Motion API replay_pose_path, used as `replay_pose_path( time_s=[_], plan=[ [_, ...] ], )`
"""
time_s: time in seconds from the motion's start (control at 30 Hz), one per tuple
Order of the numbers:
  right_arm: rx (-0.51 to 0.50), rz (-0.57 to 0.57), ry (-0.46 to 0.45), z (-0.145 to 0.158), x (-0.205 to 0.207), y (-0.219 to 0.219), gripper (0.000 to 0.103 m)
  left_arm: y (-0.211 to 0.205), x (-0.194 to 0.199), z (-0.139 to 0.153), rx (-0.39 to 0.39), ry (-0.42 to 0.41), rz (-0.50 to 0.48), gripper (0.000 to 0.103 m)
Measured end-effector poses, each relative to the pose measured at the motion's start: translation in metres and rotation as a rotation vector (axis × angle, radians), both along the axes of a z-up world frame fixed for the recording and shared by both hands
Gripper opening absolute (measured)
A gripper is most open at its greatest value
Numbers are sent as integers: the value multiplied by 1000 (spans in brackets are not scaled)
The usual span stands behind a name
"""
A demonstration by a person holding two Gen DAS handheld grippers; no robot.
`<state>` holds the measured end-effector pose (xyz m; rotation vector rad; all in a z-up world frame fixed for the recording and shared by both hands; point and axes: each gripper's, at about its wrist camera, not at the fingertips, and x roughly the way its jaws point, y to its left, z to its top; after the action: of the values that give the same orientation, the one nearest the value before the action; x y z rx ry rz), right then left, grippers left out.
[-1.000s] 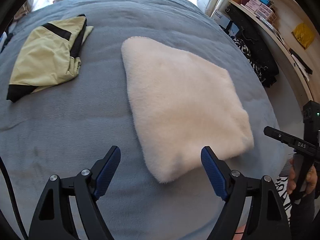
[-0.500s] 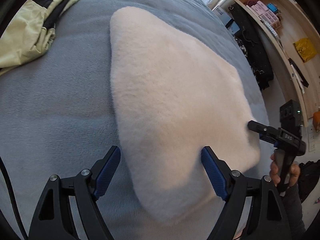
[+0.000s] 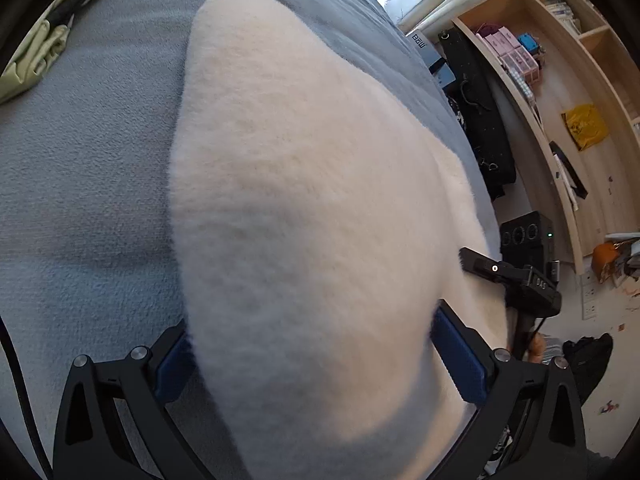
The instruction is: Fold large clothes
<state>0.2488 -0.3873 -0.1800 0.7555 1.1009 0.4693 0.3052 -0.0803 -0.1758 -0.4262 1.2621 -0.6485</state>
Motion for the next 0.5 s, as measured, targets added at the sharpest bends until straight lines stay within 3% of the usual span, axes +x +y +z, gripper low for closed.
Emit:
replay_pose_path(
  time_s=[0.2,0.3,0.5],
  plan=[
    [8,20,-15,1,9,12,76,-7,9,-3,0,-3,-18,103],
    [-3,21,-12,6,8,15,70,-11,10,2,19,-6,-13,100],
    [-53,-3,-36,24,0,17,53,-19,8,24,109,-74,-25,79]
  ],
)
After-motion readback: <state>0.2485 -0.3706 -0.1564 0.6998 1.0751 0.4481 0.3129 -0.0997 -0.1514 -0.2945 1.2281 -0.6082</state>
